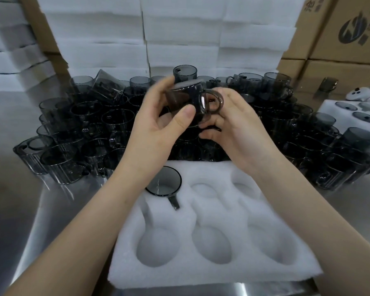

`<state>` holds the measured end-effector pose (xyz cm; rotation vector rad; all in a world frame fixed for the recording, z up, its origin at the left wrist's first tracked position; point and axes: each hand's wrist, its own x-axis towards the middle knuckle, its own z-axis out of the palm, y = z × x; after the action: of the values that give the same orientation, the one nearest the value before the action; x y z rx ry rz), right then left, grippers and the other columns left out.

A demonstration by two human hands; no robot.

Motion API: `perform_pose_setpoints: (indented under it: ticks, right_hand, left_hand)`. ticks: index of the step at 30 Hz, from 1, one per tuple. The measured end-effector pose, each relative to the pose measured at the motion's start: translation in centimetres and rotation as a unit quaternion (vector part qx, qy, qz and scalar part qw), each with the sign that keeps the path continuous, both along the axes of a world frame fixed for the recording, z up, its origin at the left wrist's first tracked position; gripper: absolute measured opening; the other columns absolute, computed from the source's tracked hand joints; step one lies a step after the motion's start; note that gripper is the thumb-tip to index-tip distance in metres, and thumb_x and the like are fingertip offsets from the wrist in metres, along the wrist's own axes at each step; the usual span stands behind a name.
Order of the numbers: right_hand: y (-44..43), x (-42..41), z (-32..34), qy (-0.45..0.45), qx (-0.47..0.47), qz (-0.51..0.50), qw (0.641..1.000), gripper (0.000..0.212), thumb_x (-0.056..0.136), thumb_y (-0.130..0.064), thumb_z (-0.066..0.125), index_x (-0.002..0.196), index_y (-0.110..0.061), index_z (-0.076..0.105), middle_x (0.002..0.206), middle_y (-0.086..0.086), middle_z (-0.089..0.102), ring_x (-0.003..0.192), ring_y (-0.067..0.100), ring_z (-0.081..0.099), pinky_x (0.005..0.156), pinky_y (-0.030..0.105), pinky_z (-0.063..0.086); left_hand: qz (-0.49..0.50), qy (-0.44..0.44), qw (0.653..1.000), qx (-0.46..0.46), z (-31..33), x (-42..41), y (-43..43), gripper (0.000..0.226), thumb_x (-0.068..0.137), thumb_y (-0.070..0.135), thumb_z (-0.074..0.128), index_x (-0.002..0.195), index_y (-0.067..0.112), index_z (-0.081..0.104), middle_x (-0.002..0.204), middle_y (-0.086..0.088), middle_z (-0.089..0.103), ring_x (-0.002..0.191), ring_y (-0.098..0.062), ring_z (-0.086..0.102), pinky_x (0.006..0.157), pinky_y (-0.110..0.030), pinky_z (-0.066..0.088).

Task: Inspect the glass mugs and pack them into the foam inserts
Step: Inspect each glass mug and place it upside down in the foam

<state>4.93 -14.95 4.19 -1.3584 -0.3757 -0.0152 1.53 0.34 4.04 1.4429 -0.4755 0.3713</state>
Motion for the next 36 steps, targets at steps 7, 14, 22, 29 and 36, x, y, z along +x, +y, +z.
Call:
perform_pose_setpoints:
  ticks: [7,14,22,29,36]
  right_hand:
    - [0.72,-0.32,-0.2,0.029,0.013,0.082,0.996,0.044,0.103,-0.038,0.04,0.137,-0.01,0.043,0.13,0.021,0.06,0.11,0.04,0.064,0.09,0.052,0.054]
    - [0.9,-0.48,-0.67,-0.105,-0.105,-0.059,0.987,0.035,0.1,-0.024,0.052,0.134,-0.014,0.056,0.127,0.005,0.063,0.12,0.02,0.06,0.099,0.048,0.051]
    - [0.62,-0.44,-0.45,0.0,0.012,-0.015,1.0,0.036,0.104,-0.032,0.042,0.126,-0.014,0.064,0.116,0.01,0.07,0.107,0.024,0.068,0.079,0.042,0.058]
    - [0.3,-0.12,-0.13,0.141,0.095,0.129,0.977,0.046,0.098,-0.045,0.048,0.119,-0.007,0.064,0.115,0.015,0.069,0.096,0.023,0.069,0.073,0.033,0.057]
    - [0.75,-0.12,-0.39,0.116,0.036,0.118,0.986,0.051,0.099,-0.051,0.04,0.113,-0.01,0.065,0.103,0.017,0.072,0.085,0.028,0.071,0.067,0.034,0.057]
  left_hand:
    - [-0.003,-0.011,0.993,0.115,-0.39,0.46,0.05,0.048,0.1,0.004,0.047,0.146,0.009,0.036,0.137,-0.006,0.054,0.127,-0.01,0.052,0.106,-0.029,0.044]
    - [0.099,-0.074,0.968,0.218,-0.45,-0.17,-0.36,0.071,0.075,0.018,0.077,0.141,0.019,0.048,0.135,0.009,0.057,0.126,-0.005,0.053,0.109,-0.035,0.042]
    - [0.1,-0.086,0.97,0.205,-0.55,-0.14,-0.16,0.072,0.069,0.01,0.086,0.134,0.016,0.055,0.13,0.006,0.061,0.123,-0.005,0.056,0.106,-0.03,0.044]
    - [0.04,-0.078,0.982,0.167,-0.71,0.13,0.23,0.07,0.071,-0.001,0.082,0.133,0.012,0.053,0.128,0.002,0.06,0.122,-0.012,0.057,0.102,-0.026,0.046]
    - [0.174,-0.125,0.929,0.302,-0.65,0.17,-0.02,0.072,0.071,0.014,0.082,0.136,0.018,0.051,0.128,0.011,0.053,0.124,-0.008,0.045,0.105,-0.011,0.032]
